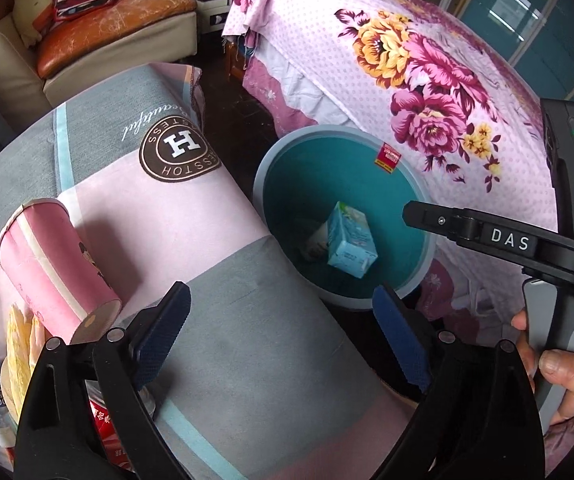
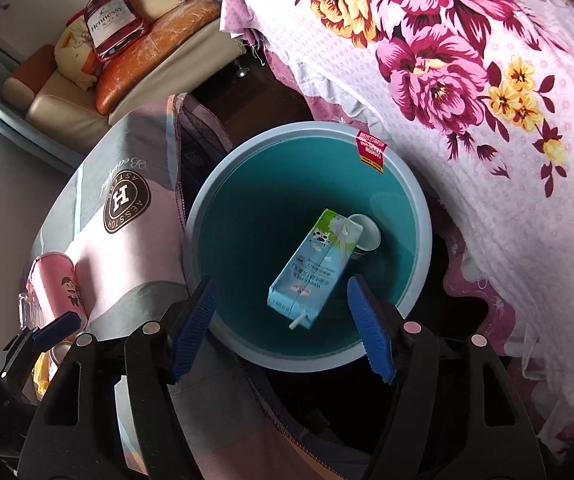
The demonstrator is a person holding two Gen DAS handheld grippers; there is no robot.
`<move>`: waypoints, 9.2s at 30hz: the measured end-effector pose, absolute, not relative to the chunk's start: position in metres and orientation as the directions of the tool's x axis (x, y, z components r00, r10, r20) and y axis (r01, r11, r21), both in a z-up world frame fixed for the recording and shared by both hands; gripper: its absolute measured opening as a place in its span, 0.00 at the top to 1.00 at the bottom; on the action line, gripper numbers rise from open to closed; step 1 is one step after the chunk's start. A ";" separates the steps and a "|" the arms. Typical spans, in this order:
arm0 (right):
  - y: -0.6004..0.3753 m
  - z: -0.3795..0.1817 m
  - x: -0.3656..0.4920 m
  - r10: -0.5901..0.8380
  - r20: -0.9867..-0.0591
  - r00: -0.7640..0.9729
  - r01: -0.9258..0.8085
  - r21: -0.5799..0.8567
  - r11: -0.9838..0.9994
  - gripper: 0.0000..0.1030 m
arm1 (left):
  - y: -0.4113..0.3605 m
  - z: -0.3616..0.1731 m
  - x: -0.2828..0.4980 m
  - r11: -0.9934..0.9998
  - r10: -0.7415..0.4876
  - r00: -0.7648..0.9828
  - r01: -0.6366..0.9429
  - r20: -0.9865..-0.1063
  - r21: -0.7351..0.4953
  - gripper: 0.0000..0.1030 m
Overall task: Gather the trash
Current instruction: 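Carry the carton and cup over the teal bin and open both tools, then grasp the pink paper cup with the right tool while the left tool grasps the red Coca-Cola can, then carry the pink cup and red can over the bin and release both, then grasp the yellow-patterned wrapper with the right tool while the left tool grasps the water bottle, then carry the wrapper and water bottle over the bin and release both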
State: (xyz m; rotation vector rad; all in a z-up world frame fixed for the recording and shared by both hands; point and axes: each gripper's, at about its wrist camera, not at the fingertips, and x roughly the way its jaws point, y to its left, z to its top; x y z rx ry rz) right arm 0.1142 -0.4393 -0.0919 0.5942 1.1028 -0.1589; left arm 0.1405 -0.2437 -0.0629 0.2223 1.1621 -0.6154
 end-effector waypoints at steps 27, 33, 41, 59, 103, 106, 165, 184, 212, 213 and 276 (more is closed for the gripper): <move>-0.338 -0.052 0.082 0.232 -0.874 0.426 0.268 0.367 0.891 0.26 | -0.119 -0.069 0.112 0.840 -0.332 0.245 0.516 -0.911 -0.168 0.09; -0.318 -0.050 0.081 0.244 -0.880 0.407 0.234 0.359 0.903 0.26 | -0.115 -0.079 0.100 0.828 -0.329 0.235 0.537 -0.915 -0.160 0.10; -0.304 -0.047 0.081 0.241 -0.888 0.392 0.215 0.343 0.914 0.26 | -0.111 -0.086 0.094 0.834 -0.330 0.237 0.527 -0.914 -0.164 0.49; -0.266 -0.029 0.121 0.221 -0.895 0.388 0.123 0.288 0.950 0.26 | -0.028 -0.001 0.121 0.871 -0.465 0.404 0.370 -0.788 -0.325 0.49; -0.295 -0.029 0.138 0.316 -0.819 0.479 0.089 0.403 0.911 0.41 | -0.100 -0.023 0.130 0.899 -0.339 0.394 0.403 -0.854 -0.170 0.49; -0.318 -0.031 0.126 0.310 -0.810 0.498 0.125 0.420 0.899 0.41 | -0.122 -0.027 0.126 0.891 -0.330 0.381 0.429 -0.863 -0.151 0.49; -0.450 -0.088 0.103 0.196 -0.845 0.498 0.400 0.424 0.813 0.41 | -0.241 -0.077 0.150 0.854 -0.292 0.273 0.506 -0.917 -0.122 0.10; -0.389 -0.065 0.109 0.215 -0.863 0.457 0.351 0.397 0.848 0.27 | -0.161 -0.054 0.136 0.889 -0.341 0.312 0.415 -0.887 -0.196 0.09; -0.161 -0.068 0.145 0.398 -0.882 0.251 0.045 0.422 0.906 0.26 | 0.057 -0.035 0.131 0.960 -0.280 0.462 0.132 -0.842 -0.247 0.08; -0.157 -0.069 0.147 0.403 -0.881 0.249 0.042 0.426 0.904 0.26 | 0.061 -0.036 0.132 0.960 -0.279 0.463 0.125 -0.842 -0.249 0.08; -0.235 -0.050 0.126 0.452 -0.781 0.430 0.077 0.531 0.844 0.91 | -0.028 -0.031 0.123 0.957 -0.220 0.466 0.273 -0.857 -0.098 0.36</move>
